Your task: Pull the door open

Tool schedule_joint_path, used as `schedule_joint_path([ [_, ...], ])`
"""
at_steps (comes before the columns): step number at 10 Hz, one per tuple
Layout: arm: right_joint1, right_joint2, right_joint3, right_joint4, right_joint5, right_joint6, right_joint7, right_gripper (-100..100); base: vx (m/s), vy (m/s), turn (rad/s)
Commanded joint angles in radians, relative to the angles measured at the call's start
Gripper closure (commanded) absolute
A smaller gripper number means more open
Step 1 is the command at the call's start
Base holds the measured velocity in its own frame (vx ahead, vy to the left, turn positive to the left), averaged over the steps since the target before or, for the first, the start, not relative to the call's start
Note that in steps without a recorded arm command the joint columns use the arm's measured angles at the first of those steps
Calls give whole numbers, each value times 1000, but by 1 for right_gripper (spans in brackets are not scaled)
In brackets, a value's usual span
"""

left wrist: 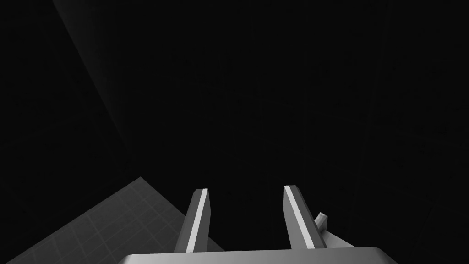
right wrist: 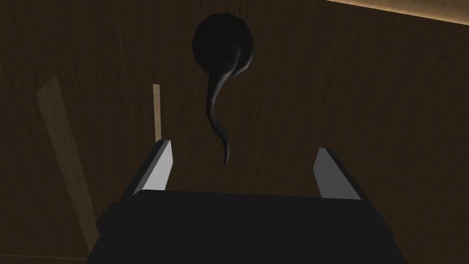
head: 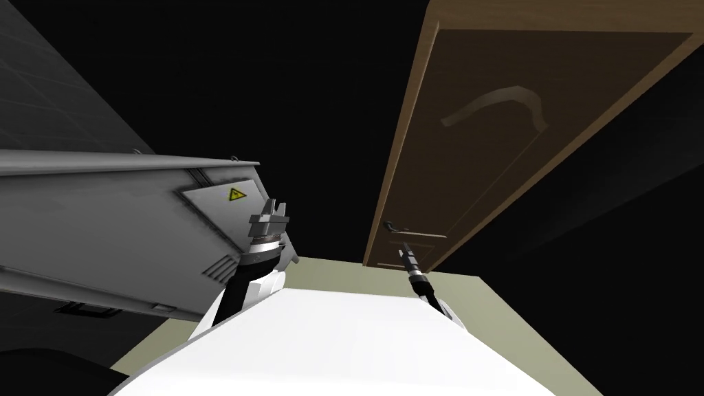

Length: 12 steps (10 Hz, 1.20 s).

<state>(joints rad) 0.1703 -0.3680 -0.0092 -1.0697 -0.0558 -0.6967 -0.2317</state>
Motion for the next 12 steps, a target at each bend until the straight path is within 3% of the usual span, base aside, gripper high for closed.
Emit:
schedule_joint_path([
  [1,-8,-6,1,30,-2,-1,-1,-100,67,-46,39],
  [2,-13,-11,2,49,-4,-3,-2,-100,64,-38,46],
  [3,-10,-9,1,37,-3,-1,-2,-100,29,-16,11],
  [10,-29,-43,-74,163,-42,-58,-20,-100,188,-5,159],
  [11,-27,-39,-69,150,-39,-51,-18,-100,82,-6,16],
  [12,-27,-39,-69,150,-39,-51,-18,100,-11,0,-11],
])
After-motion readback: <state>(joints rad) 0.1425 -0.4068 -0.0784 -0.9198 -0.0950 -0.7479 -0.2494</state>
